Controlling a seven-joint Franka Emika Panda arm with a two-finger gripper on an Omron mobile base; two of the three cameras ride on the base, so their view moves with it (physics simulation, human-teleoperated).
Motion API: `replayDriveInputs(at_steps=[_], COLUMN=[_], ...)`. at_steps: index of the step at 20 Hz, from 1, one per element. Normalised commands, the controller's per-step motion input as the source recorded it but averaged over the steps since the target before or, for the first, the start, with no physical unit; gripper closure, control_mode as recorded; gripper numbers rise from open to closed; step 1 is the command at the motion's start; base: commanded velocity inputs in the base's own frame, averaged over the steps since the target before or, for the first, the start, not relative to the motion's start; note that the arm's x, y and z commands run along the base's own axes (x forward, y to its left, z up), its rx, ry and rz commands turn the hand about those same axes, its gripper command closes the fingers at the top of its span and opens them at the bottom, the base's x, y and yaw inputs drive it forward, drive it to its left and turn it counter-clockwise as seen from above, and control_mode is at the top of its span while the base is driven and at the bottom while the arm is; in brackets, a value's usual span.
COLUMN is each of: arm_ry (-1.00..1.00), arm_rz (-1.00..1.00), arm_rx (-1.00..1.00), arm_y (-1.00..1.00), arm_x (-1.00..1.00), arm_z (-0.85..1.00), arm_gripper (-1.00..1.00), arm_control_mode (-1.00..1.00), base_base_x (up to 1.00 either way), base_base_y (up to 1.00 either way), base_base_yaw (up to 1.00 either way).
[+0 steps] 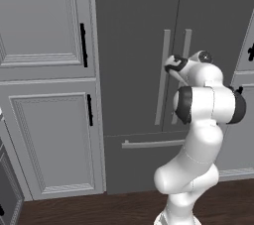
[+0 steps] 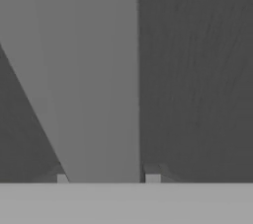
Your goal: Grab a lemon wedge from the fridge and one ice cube from the ice bowl, and put them in the glass of lemonade.
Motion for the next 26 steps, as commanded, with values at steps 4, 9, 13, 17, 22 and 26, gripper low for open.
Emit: replayDriveInputs(at_steps=[4, 9, 13, 17, 22, 26], arm_ry=[0.00, 0.00, 0.00, 0.00, 0.00, -0.02], arm_rz=[-0.06, -0.08, -0.10, -0.11, -0.13, -0.14], arm_rx=[0.00, 0.00, 0.04, 0.07, 0.07, 0.06], arm_y=[-0.60, -0.61, -0.63, -0.66, -0.74, -0.79], arm_x=[-0.24, -0.55, -0.97, -1.00, -0.99, -0.89], arm_z=[0.24, 0.29, 0.35, 0.31, 0.28, 0.40], arm_gripper=[1.00, 1.00, 1.00, 1.00, 1.00, 1.00], arm_control_mode=[-1.00, -1.00, -1.00, -1.00, -1.00, -1.00], base_base_x=[0.00, 0.00, 0.00, 0.00, 0.00, 0.00], base_base_y=[0.00, 0.00, 0.00, 0.00, 0.00, 0.00], base_base_yaw=[0.00, 0.00, 0.00, 0.00, 0.00, 0.00])
